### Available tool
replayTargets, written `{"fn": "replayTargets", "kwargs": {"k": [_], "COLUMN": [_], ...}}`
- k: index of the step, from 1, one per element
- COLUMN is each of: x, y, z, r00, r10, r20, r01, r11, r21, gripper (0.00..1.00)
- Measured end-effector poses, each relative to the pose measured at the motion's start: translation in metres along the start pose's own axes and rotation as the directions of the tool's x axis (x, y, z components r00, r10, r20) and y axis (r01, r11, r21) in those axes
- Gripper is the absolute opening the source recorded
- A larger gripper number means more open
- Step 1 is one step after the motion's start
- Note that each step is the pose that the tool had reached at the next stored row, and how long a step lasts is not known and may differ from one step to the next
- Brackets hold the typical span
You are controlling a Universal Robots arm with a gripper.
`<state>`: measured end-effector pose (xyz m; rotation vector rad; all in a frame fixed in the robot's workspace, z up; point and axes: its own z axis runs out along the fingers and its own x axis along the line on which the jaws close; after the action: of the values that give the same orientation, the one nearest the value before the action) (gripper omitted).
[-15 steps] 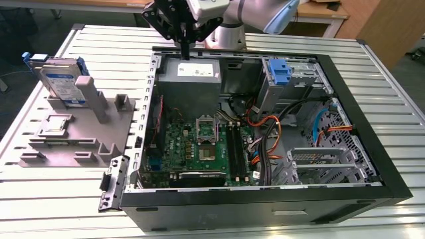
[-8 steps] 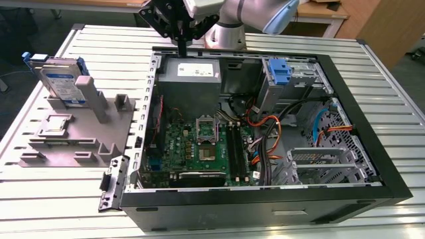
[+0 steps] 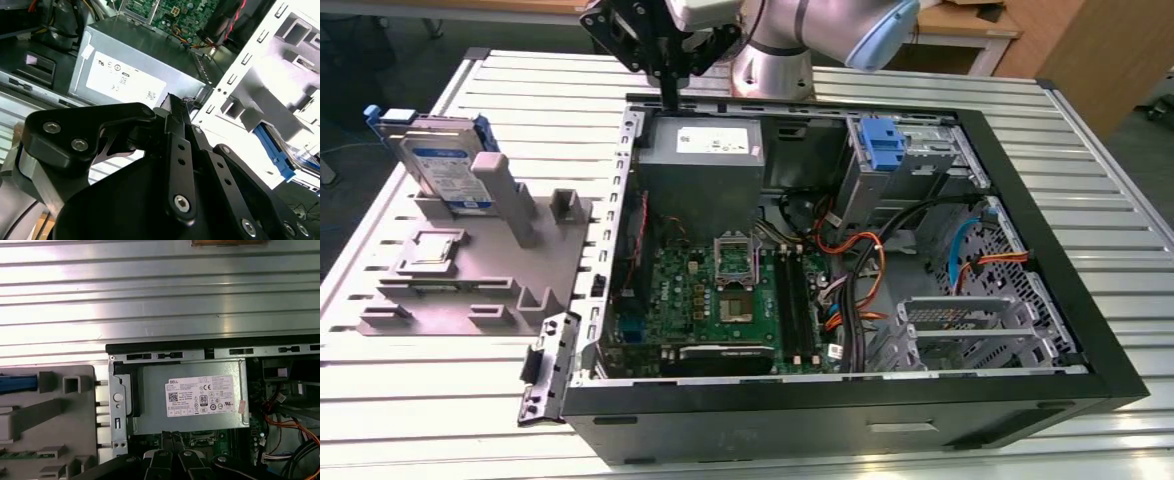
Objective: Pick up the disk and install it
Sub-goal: 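Reach for the disk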
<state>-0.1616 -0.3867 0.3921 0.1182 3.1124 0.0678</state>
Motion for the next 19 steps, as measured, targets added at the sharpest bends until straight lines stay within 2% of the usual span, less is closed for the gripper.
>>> {"fn": "replayTargets", "kwargs": {"k": [5,19], "x": [0.0033,0.0059], "y": [-0.0001,0.0000], "z": [0.0000,0.0000], "r00": [1.0000,1.0000], "r10": [0.000,0.000], "r20": [-0.0001,-0.0001], "r01": [0.000,0.000], "r11": [1.0000,1.0000], "r21": [0.0001,0.0001], "gripper": [0.10,0.10]}}
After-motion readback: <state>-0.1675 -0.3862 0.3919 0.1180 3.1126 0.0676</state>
